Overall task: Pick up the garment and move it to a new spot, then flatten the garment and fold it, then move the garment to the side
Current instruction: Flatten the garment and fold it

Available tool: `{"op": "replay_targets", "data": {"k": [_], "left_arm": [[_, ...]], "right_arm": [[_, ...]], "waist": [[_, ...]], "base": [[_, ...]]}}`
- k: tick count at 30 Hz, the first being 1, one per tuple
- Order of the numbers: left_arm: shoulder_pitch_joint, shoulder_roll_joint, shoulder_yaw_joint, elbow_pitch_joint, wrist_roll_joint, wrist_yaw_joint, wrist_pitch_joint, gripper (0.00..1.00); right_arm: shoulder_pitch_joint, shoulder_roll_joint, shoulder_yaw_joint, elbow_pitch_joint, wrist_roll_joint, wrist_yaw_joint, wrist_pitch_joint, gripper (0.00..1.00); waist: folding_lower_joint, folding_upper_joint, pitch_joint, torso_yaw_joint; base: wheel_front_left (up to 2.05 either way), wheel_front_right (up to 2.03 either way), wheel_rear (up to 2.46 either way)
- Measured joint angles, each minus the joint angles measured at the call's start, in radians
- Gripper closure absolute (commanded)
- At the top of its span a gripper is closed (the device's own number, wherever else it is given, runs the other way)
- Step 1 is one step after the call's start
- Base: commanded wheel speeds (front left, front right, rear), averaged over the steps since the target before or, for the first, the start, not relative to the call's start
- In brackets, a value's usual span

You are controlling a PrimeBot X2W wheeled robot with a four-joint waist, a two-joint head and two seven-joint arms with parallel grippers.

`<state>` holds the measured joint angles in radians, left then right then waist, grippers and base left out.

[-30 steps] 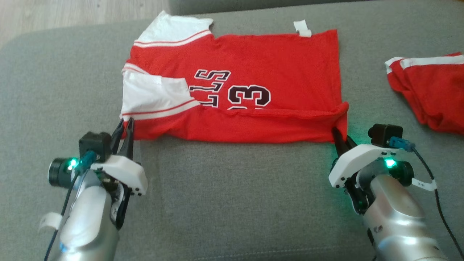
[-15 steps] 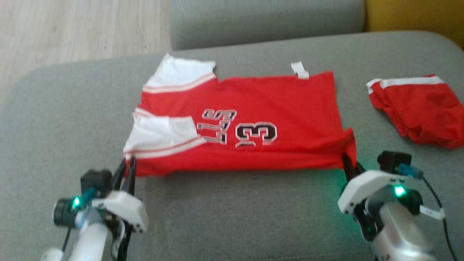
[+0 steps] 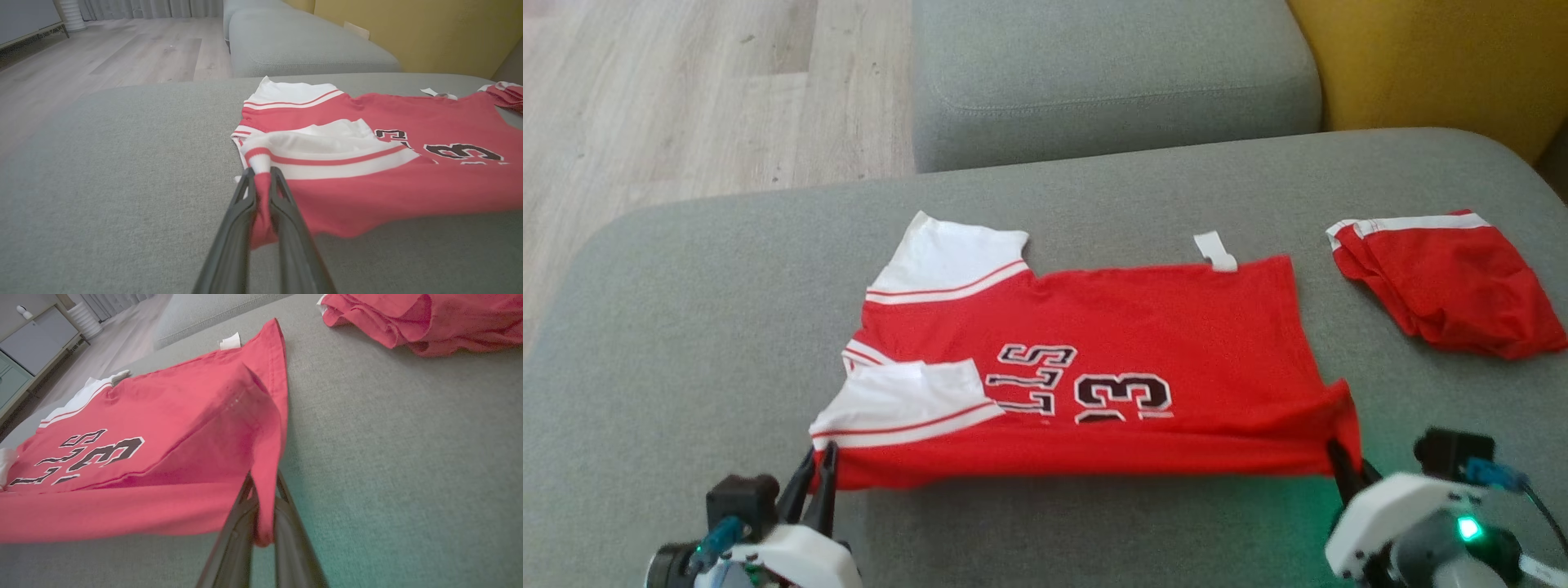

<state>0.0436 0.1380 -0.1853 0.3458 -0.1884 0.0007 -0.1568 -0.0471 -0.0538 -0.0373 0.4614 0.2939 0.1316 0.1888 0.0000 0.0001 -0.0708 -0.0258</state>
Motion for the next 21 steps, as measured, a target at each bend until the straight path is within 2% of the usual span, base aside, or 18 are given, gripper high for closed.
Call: {"op": "replay_targets", "data": {"k": [9,10,11,12,13,21], "left_arm": [[0.045,0.003,-0.018,-0.050,-0.012,0.008,0.042,1.00],[0.045,0.004,-0.021,-0.050,-0.012,0.009,0.042,0.91],[0.045,0.004,-0.025,-0.049,-0.012,0.009,0.042,0.65],[0.045,0.004,-0.027,-0.048,-0.012,0.009,0.042,0.26],[0.044,0.004,-0.027,-0.044,-0.012,0.010,0.042,0.00],[-0.001,0.017,-0.015,-0.047,-0.012,0.036,0.010,0.00]], "right_arm": [[0.108,0.010,-0.035,-0.162,0.006,0.000,0.095,1.00],[0.108,0.010,-0.034,-0.171,0.007,0.000,0.098,1.00],[0.108,0.010,-0.034,-0.178,0.012,0.000,0.102,0.69],[0.108,0.010,-0.033,-0.186,0.016,0.000,0.102,0.00],[0.109,0.010,-0.030,-0.194,0.017,0.000,0.102,0.00],[0.093,0.010,-0.039,-0.256,0.016,0.000,0.030,0.00]], "waist": [[0.0000,0.0000,0.006,-0.006],[0.0000,0.0000,0.008,-0.008],[0.0000,0.0000,0.010,-0.010],[0.0000,0.0000,0.013,-0.011],[0.0000,0.0000,0.017,-0.012],[0.0000,0.0000,0.059,-0.021]], "base": [[0.00,0.00,0.00],[0.00,0.00,0.00],[0.00,0.00,0.00],[0.00,0.00,0.00],[0.00,0.00,0.00],[0.00,0.00,0.00]]}}
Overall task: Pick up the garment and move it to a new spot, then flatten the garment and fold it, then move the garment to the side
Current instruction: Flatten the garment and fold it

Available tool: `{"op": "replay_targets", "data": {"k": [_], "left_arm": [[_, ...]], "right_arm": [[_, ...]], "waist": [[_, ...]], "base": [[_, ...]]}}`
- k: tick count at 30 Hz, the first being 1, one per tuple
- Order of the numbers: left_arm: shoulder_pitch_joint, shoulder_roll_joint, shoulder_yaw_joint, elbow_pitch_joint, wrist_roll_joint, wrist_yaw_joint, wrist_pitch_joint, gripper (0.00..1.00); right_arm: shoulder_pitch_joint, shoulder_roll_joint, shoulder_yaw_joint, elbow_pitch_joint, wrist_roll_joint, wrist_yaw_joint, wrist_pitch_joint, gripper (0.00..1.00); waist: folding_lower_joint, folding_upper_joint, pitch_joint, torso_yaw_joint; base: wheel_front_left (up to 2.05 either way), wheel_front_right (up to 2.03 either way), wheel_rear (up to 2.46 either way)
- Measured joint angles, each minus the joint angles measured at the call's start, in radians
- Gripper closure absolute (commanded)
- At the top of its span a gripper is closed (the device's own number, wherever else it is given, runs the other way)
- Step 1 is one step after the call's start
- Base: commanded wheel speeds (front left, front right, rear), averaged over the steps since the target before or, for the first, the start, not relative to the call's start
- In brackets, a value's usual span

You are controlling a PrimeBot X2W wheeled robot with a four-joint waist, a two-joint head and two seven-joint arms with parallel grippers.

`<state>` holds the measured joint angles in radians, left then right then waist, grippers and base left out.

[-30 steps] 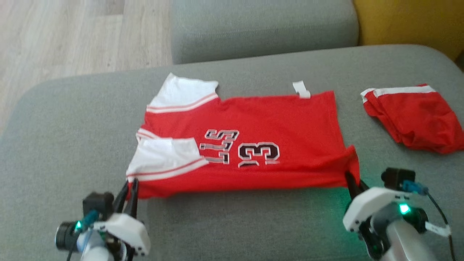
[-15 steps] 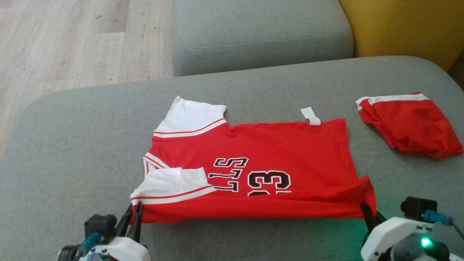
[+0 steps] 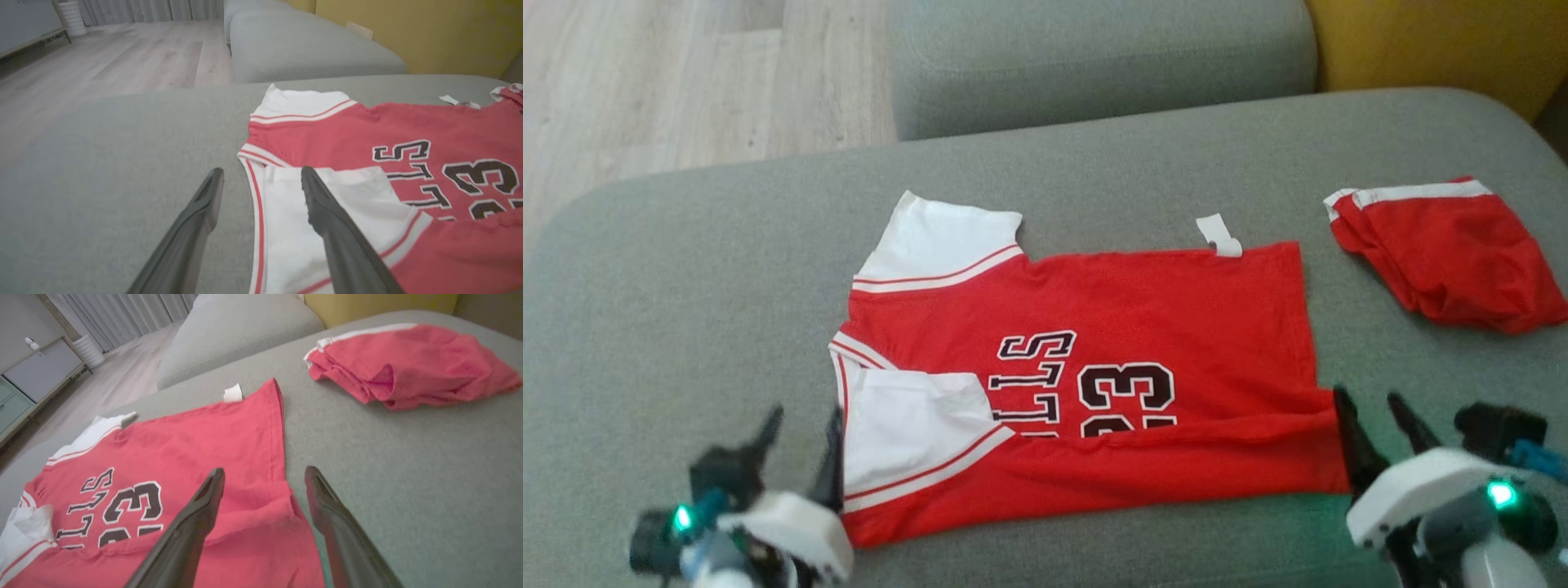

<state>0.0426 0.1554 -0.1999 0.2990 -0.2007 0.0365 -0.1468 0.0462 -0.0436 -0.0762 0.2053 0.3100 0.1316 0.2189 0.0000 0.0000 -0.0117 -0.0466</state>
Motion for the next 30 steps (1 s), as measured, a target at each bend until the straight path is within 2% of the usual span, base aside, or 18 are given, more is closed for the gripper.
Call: {"op": "replay_targets", "data": {"k": [5,9,12,14,16,18,22,26,30], "left_arm": [[-0.171,0.030,0.012,-0.034,0.008,-0.014,-0.017,0.00],[-0.350,0.046,-0.003,-0.005,0.007,-0.082,0.029,0.00],[-0.506,0.061,-0.032,0.079,-0.038,-0.141,0.115,0.00],[-0.612,0.078,-0.059,0.146,-0.086,-0.161,0.184,0.00],[-0.715,0.107,-0.096,0.212,-0.132,-0.162,0.250,0.00],[-0.808,0.156,-0.172,0.262,-0.192,-0.165,0.309,0.00],[-0.952,0.245,-0.311,0.335,-0.293,-0.168,0.375,0.00],[-1.034,0.311,-0.428,0.397,-0.375,-0.168,0.413,0.00],[-1.088,0.346,-0.493,0.454,-0.385,-0.168,0.415,0.00]], "right_arm": [[-0.132,0.000,0.016,-0.025,-0.026,0.000,-0.058,0.00],[-0.268,0.000,0.040,-0.005,-0.059,0.000,-0.069,0.00],[-0.353,-0.002,0.047,0.020,-0.086,0.000,-0.072,0.00],[-0.404,-0.002,0.065,0.034,-0.093,0.000,-0.079,0.00],[-0.455,-0.002,0.079,0.043,-0.100,0.000,-0.080,0.00],[-0.506,-0.003,0.094,0.053,-0.103,0.000,-0.086,0.00],[-0.583,-0.004,0.135,0.064,-0.103,0.000,-0.098,0.00],[-0.618,-0.005,0.177,0.072,-0.101,0.000,-0.107,0.00],[-0.635,-0.005,0.203,0.078,-0.099,0.000,-0.112,0.00]], "waist": [[0.0000,0.0000,0.069,-0.010],[0.0000,0.0000,0.132,-0.024],[0.0000,0.0000,0.185,-0.037],[0.0000,0.0000,0.221,-0.047],[0.0001,0.0000,0.257,-0.059],[0.0001,0.0000,0.292,-0.074],[0.0002,0.0000,0.356,-0.109],[0.0002,0.0000,0.407,-0.148],[0.0003,0.0000,0.440,-0.174]], "base": [[0.00,0.00,0.00],[0.00,0.00,0.00],[0.00,0.00,0.00],[0.00,0.00,0.00],[0.00,0.00,0.00],[0.00,0.00,0.00],[0.00,0.00,0.00],[0.00,0.00,0.00],[0.00,0.00,0.00]]}}
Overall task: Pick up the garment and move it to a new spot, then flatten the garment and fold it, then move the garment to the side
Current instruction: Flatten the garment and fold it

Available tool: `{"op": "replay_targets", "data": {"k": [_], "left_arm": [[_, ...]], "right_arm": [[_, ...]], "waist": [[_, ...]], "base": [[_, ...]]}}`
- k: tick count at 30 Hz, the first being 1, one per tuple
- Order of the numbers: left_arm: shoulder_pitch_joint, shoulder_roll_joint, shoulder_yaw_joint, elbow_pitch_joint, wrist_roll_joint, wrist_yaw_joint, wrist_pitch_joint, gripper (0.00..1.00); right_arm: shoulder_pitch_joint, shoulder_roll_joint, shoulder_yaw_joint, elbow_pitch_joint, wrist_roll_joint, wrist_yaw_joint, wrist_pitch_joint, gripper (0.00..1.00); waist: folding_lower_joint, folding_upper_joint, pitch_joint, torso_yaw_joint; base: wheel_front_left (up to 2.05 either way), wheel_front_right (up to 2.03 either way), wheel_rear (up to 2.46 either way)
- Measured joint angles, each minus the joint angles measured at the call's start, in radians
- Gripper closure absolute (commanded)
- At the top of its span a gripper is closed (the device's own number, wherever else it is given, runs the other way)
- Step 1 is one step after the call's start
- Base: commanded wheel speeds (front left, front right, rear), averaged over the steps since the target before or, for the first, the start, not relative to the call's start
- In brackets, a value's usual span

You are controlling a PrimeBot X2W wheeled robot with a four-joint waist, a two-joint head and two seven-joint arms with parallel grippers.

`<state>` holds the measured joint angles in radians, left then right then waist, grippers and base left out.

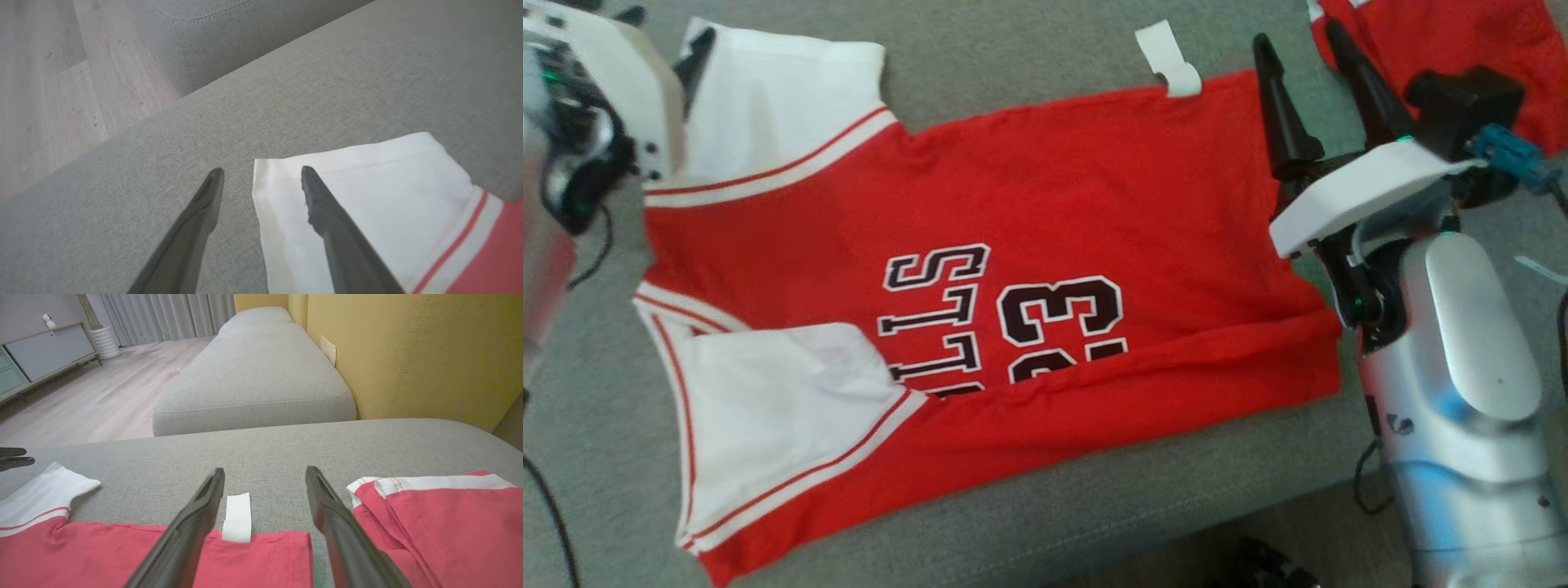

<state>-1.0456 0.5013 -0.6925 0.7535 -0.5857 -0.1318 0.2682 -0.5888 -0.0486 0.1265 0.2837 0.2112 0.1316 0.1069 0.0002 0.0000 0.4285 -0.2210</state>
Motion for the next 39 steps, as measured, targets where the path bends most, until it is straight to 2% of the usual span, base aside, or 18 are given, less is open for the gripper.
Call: {"op": "replay_targets", "data": {"k": [9,18,19,20,22,28,35,39], "left_arm": [[-0.089,0.020,-0.108,0.130,-0.084,0.000,0.008,0.00],[-0.141,0.024,-0.169,0.173,-0.199,0.000,0.047,0.02],[-0.146,0.023,-0.176,0.171,-0.217,0.000,0.060,0.78],[-0.149,0.022,-0.183,0.166,-0.236,0.000,0.071,1.00],[-0.149,0.017,-0.200,0.155,-0.262,0.000,0.064,1.00],[-0.147,-0.011,-0.249,0.144,-0.263,0.000,-0.072,1.00],[-0.147,-0.034,-0.334,0.075,-0.272,0.000,-0.196,1.00],[-0.142,-0.035,-0.377,0.023,-0.286,0.000,-0.232,1.00]], "right_arm": [[-0.020,0.000,0.032,-0.002,0.009,0.000,-0.010,0.00],[-0.021,0.000,0.030,-0.008,0.009,0.000,-0.010,0.00],[-0.021,0.000,0.029,-0.008,0.007,0.000,-0.010,0.00],[-0.021,-0.001,0.026,-0.007,0.007,0.000,-0.010,0.00],[-0.022,-0.005,0.018,0.000,0.007,0.000,-0.009,0.00],[-0.051,-0.042,0.004,0.063,0.008,0.000,0.035,0.00],[-0.088,-0.137,-0.009,0.204,0.036,0.000,0.128,0.00],[-0.103,-0.193,0.007,0.285,0.062,0.000,0.174,0.00]], "waist": [[0.0000,0.0000,0.060,-0.052],[-0.0002,0.0000,0.079,-0.053],[-0.0002,0.0000,0.079,-0.050],[-0.0002,0.0000,0.078,-0.046],[-0.0002,0.0000,0.077,-0.035],[-0.0002,0.0000,0.057,0.017],[-0.0002,0.0000,0.014,0.096],[-0.0002,0.0000,-0.011,0.137]], "base": [[0.00,0.00,0.00],[0.00,0.00,0.00],[0.00,0.00,0.00],[0.00,0.00,0.00],[0.00,0.00,0.00],[0.00,0.00,0.00],[0.00,0.00,0.00],[0.00,0.00,0.00]]}}
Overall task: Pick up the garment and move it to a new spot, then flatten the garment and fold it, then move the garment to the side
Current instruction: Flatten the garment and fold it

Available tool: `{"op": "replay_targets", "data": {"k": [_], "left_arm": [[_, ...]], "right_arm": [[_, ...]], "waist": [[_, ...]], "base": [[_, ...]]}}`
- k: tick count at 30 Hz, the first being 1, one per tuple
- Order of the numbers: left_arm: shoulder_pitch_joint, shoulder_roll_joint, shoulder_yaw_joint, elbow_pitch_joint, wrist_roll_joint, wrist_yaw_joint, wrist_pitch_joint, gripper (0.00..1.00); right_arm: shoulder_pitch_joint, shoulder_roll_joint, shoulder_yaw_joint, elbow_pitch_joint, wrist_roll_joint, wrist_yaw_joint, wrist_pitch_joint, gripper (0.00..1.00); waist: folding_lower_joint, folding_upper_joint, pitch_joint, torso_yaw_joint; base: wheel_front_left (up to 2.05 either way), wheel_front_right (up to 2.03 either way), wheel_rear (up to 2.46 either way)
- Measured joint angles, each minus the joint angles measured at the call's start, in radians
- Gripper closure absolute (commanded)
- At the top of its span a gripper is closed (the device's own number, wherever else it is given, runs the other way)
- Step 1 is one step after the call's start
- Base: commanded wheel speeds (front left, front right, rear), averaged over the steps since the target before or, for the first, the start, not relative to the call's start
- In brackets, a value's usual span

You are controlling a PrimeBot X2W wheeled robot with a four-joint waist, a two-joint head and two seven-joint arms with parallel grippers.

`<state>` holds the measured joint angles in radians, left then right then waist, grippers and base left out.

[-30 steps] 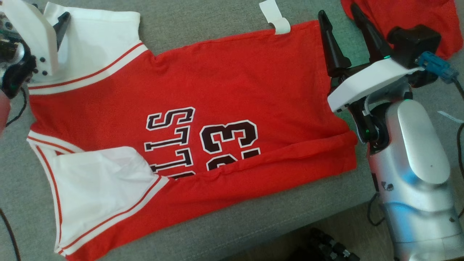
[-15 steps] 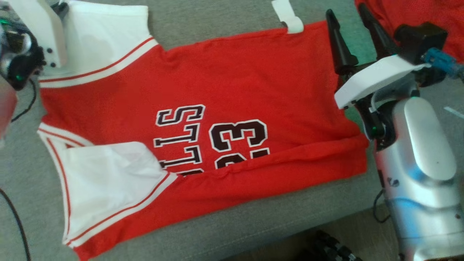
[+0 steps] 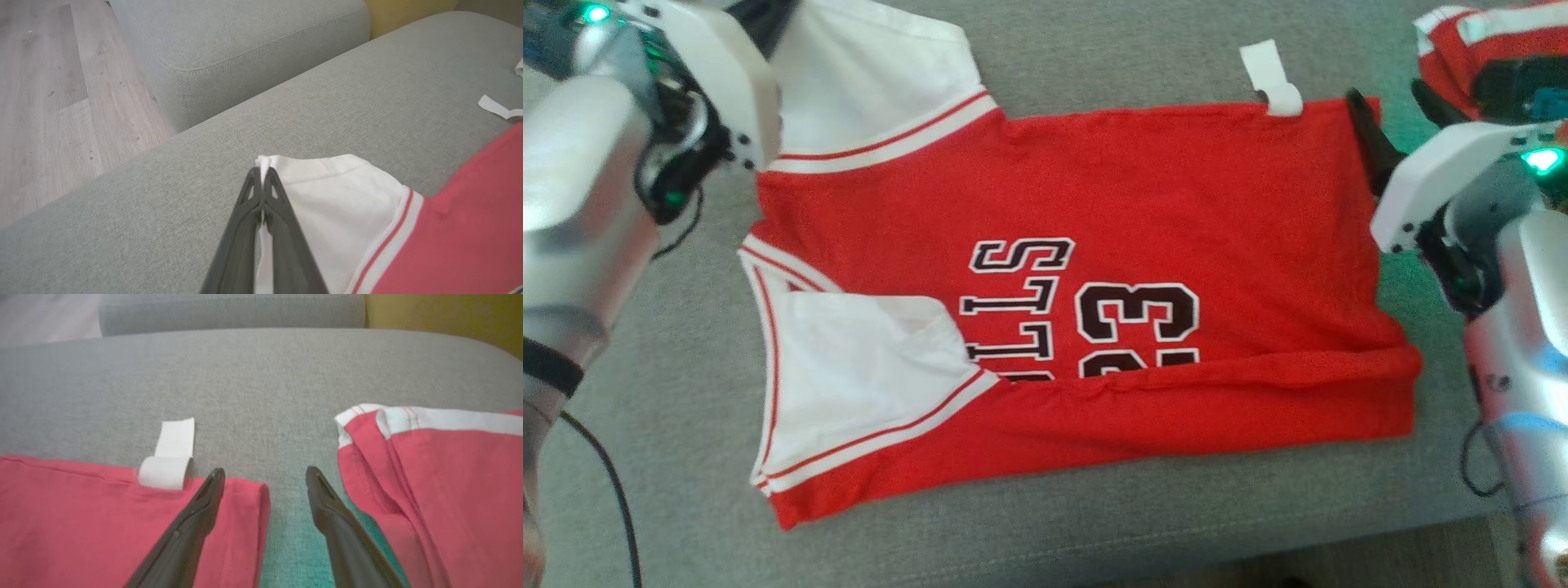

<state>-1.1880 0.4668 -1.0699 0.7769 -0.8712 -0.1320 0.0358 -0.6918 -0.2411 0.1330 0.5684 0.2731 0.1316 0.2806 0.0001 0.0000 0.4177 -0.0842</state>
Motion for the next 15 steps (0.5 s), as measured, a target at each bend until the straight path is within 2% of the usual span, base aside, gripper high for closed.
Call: {"op": "replay_targets", "data": {"k": [5,14,15], "left_arm": [[0.023,0.001,-0.052,-0.060,-0.012,0.000,-0.022,1.00],[0.036,0.007,-0.095,-0.107,-0.030,0.000,-0.030,1.00],[0.036,0.008,-0.099,-0.107,-0.032,0.000,-0.030,1.00]], "right_arm": [[-0.002,-0.061,0.049,0.063,0.042,0.000,0.033,0.00],[-0.043,-0.103,0.138,0.121,0.108,0.000,0.046,0.00],[-0.044,-0.103,0.148,0.128,0.117,0.000,0.048,0.17]], "waist": [[0.0000,0.0000,-0.021,0.040],[-0.0001,0.0000,-0.019,0.057],[0.0000,0.0000,-0.019,0.057]], "base": [[0.00,0.00,0.00],[0.00,0.00,0.00],[0.00,0.00,0.00]]}}
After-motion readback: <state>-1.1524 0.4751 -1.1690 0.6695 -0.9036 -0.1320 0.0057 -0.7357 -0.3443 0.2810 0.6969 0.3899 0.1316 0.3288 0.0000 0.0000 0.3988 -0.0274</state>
